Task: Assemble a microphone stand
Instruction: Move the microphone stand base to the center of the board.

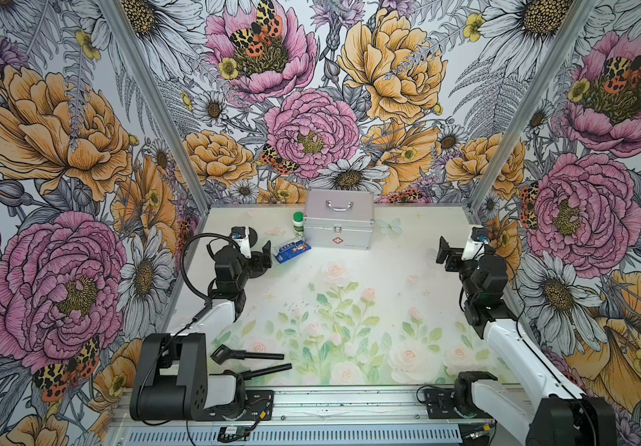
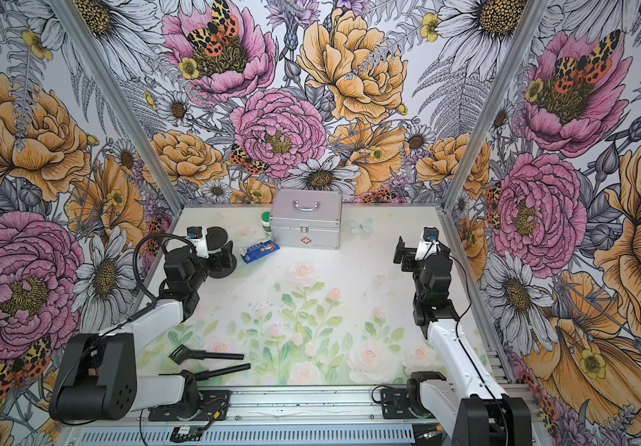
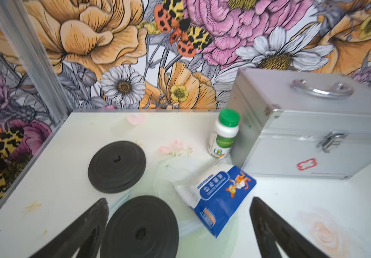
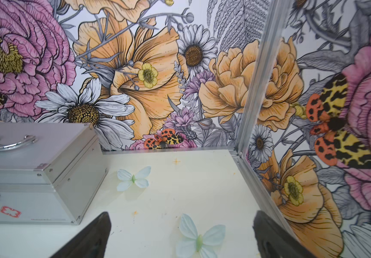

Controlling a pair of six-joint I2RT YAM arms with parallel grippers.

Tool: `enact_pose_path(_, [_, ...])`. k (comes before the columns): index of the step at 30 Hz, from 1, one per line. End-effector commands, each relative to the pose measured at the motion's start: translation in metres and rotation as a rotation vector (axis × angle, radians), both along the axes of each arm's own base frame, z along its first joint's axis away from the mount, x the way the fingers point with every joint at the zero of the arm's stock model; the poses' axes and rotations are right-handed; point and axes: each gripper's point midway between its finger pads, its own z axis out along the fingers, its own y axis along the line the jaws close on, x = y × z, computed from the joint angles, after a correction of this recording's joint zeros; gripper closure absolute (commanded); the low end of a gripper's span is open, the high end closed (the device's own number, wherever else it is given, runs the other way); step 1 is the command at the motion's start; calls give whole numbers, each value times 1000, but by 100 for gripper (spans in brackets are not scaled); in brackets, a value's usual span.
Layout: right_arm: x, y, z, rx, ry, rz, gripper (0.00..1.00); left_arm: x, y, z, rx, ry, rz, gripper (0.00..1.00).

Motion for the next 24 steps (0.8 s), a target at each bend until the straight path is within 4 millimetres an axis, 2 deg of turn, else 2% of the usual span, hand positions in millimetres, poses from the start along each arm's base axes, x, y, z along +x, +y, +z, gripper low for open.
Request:
enact_pose_path(1, [-19,-34,-10,228,74,-241,0,-20,-5,6,8,132,129,1])
enact_pose_path(2, [-17,-30,-8,266,70,-215,0,-23,-3,16,-32,140,195,1])
enact_pose_path(4, [-6,-18,-5,292,89,-141,0,-26,-12,25,-102,199,195,1])
enact_pose_path(5, [0,-13,-5,304,109,-114,0,-28,-10,27,-142,242,228,1])
enact_pose_path(8, [14,9,-6,298,140,-21,0,-48,29,16,-282,399,533,1])
enact_pose_path(11, [22,36,-15,247,183,46,0,-52,33,-2,-361,512,493,1])
enact_pose_path(13, [25,60,-26,198,225,110,1,-51,31,-14,-430,580,431,1])
enact_pose_path(15, [26,81,-40,160,271,156,0,-46,25,-24,-420,636,356,1])
enact_pose_path(19, [25,98,-66,125,334,171,0,-35,3,-48,-383,757,232,1])
enact_pose_path(22, [25,110,-74,117,357,195,0,-24,-13,-64,-398,837,152,1])
enact_pose_path(24, [26,115,-77,114,367,208,0,-19,-14,-73,-385,882,141,1])
